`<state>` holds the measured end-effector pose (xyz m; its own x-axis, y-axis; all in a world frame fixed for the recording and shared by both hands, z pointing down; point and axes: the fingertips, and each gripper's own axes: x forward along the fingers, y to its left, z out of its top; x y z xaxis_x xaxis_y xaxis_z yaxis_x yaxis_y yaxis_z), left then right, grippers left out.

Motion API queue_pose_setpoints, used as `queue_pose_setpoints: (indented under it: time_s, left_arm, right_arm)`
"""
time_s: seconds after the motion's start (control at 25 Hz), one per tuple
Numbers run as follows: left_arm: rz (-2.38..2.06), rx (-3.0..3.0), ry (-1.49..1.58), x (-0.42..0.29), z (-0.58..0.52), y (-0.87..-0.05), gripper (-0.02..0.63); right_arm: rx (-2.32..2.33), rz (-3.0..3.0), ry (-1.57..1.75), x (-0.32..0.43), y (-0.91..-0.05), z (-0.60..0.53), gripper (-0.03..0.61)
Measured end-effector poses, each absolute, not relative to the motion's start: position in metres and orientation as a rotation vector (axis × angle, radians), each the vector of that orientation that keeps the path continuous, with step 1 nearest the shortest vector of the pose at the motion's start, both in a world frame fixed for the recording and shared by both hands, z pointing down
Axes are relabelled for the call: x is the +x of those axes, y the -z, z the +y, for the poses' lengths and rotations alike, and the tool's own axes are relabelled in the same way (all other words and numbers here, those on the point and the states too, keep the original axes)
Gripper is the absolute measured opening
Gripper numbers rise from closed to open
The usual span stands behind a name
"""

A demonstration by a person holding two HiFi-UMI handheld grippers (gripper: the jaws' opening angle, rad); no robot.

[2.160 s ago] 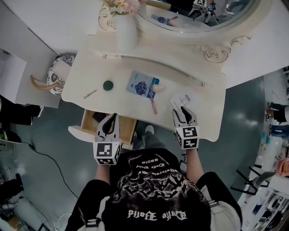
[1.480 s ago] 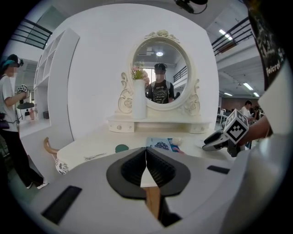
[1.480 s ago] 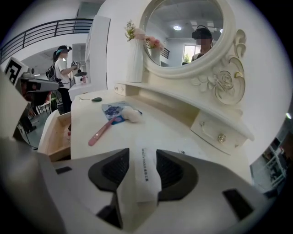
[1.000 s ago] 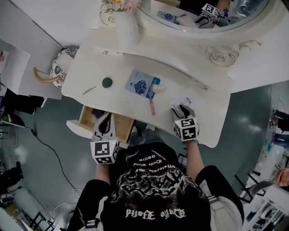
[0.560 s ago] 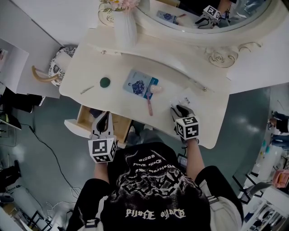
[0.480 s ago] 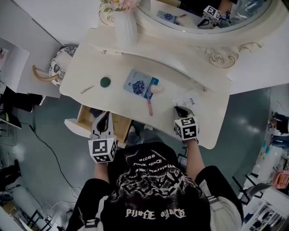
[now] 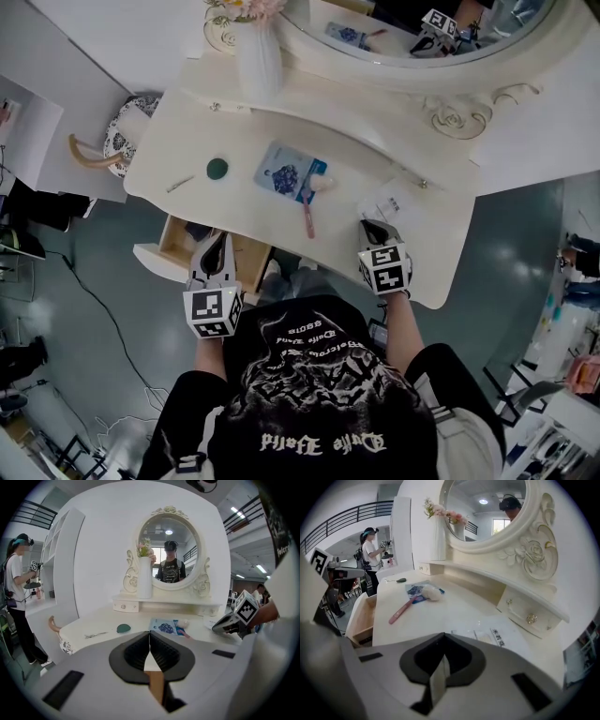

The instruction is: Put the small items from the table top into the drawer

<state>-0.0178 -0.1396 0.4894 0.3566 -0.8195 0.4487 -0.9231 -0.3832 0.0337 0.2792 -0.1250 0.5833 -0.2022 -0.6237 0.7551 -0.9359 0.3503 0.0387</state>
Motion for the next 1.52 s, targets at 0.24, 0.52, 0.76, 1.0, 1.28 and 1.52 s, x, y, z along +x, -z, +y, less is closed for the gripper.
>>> queue_pose_setpoints:
  time_s: [0.24, 0.52, 0.76, 1.0, 1.28, 1.52]
  left_arm:
    - [-1.546, 2.340, -0.528, -0.015, -0.136, -0.490, 0.017]
    - [-1.544, 2.336, -0.522, -0.009, -0.133, -0.492, 0.017]
    - [-1.539, 2.329, -0.531, -0.007, -0.127, -0.493, 0.017]
    - [-1.540, 2.330, -0.519, -0.012, -0.127, -0.493, 0.017]
    - [-1.553, 2.320, -0.493, -0.027, -0.127, -0.494, 0.017]
    - [-1.579, 2.308, -0.464, -0.040, -0.127, -0.491, 0.017]
  right_arm:
    - [1.399, -1.969, -0.475, 0.281, -0.562, -0.128, 0.008]
    - [1.375, -2.027, -0.333, 0.270, -0.533, -0.131, 0.008]
    - [1.358, -2.091, -0.231, 0.254, -0.507, -0.135, 0.008]
    - [1.343, -2.127, -0.150, 0.237, -0.489, -0.138, 0.008]
    - [1.319, -2.182, -0.053, 0.208, -0.463, -0.144, 0.008]
    - [1.311, -2.229, 0.055, 0.188, -0.431, -0.145, 0.008]
